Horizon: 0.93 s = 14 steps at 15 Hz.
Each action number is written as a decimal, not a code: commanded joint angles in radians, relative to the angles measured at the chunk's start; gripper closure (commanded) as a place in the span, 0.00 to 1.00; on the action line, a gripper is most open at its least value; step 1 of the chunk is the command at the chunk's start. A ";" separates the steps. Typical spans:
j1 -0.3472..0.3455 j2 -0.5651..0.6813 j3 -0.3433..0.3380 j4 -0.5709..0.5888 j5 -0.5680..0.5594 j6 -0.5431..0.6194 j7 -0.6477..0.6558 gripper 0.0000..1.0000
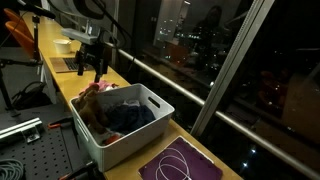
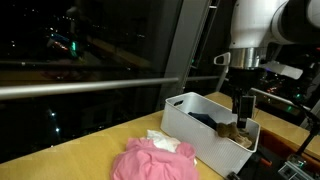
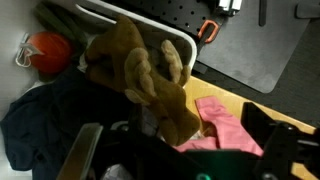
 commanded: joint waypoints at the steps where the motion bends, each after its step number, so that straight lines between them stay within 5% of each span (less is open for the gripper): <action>1: 0.002 -0.019 -0.006 -0.049 -0.011 0.090 -0.038 0.00; 14: -0.007 0.065 -0.016 -0.083 -0.060 0.252 -0.063 0.00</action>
